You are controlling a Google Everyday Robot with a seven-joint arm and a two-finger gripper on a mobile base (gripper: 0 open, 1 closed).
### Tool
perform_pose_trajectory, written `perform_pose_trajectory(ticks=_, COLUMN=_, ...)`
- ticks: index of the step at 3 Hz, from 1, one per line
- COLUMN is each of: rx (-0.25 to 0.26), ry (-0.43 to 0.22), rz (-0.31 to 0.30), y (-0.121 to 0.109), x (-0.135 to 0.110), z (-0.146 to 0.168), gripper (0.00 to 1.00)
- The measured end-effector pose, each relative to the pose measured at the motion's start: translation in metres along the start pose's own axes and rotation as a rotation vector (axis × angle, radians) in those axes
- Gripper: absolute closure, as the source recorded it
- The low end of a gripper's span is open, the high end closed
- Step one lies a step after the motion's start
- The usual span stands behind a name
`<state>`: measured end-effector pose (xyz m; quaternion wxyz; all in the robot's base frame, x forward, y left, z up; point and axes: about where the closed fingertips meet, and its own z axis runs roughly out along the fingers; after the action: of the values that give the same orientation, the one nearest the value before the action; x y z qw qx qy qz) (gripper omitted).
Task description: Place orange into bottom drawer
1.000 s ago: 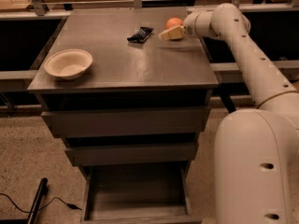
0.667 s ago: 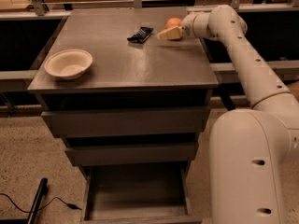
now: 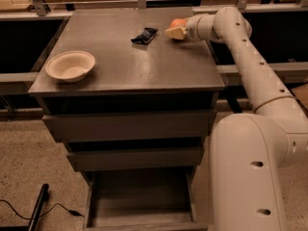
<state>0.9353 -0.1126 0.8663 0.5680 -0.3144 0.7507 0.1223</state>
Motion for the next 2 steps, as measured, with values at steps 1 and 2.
perform_pose_trajectory(ticks=1, rx=-0.038, ry=-0.038, rz=0.020, y=0.004, x=-0.008, z=-0.007, gripper=0.68)
perform_pose_trajectory(ticks=2, rx=-0.130, ry=-0.140, rz=0.010, y=0.020, x=-0.047, z=-0.030, gripper=0.91)
